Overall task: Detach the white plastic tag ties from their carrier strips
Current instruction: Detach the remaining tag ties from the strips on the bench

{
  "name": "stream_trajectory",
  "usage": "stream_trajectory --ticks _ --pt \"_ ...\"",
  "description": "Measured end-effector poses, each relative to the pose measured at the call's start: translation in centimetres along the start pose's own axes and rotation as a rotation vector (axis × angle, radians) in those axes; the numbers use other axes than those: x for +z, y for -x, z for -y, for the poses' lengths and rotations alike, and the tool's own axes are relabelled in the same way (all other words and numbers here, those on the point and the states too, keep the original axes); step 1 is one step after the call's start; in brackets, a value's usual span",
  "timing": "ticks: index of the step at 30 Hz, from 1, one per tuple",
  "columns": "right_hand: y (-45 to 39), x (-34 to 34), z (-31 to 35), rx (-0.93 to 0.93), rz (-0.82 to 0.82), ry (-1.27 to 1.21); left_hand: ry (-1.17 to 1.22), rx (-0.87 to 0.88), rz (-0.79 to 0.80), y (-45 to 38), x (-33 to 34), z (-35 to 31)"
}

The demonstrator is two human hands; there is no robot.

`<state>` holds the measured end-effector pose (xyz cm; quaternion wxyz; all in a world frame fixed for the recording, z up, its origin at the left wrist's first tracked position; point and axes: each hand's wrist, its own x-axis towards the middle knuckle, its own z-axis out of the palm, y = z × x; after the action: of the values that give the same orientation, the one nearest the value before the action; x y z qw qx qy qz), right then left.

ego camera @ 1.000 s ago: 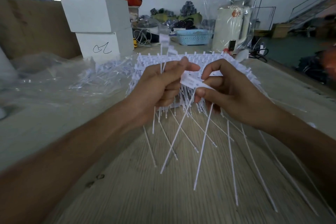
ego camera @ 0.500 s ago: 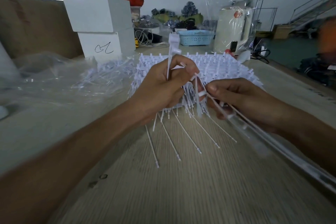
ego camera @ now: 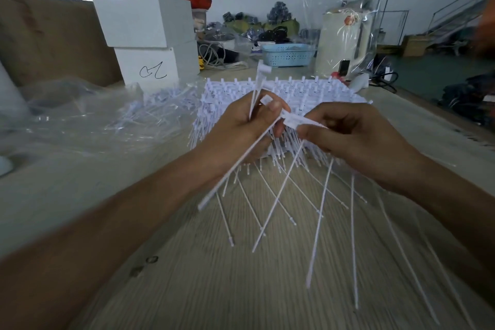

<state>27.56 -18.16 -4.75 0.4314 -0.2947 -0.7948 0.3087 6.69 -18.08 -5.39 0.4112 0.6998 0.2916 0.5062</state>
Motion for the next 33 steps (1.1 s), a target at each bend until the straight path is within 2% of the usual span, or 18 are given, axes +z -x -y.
stream_trajectory --ticks 8,13,21,27,33 --pt "0.1 0.2 -0.3 -0.211 -0.074 0.478 0.100 -0.188 -0.033 -0.1 0.3 -0.1" --pt "-0.6 -0.1 -1.2 -0.146 -0.084 0.371 0.132 -0.180 -0.014 -0.4 -0.7 -0.6" --pt "-2.6 1.5 -2.0 -0.189 -0.061 0.582 -0.109 -0.130 -0.042 -0.8 -2.7 0.0" --pt "-4.7 1.8 -1.5 -0.128 0.008 0.660 -0.208 -0.214 -0.094 -0.9 -3.9 1.0" --pt "-5.9 2.7 -0.6 -0.152 -0.108 0.574 -0.331 -0.225 -0.148 -1.1 -3.9 0.6"
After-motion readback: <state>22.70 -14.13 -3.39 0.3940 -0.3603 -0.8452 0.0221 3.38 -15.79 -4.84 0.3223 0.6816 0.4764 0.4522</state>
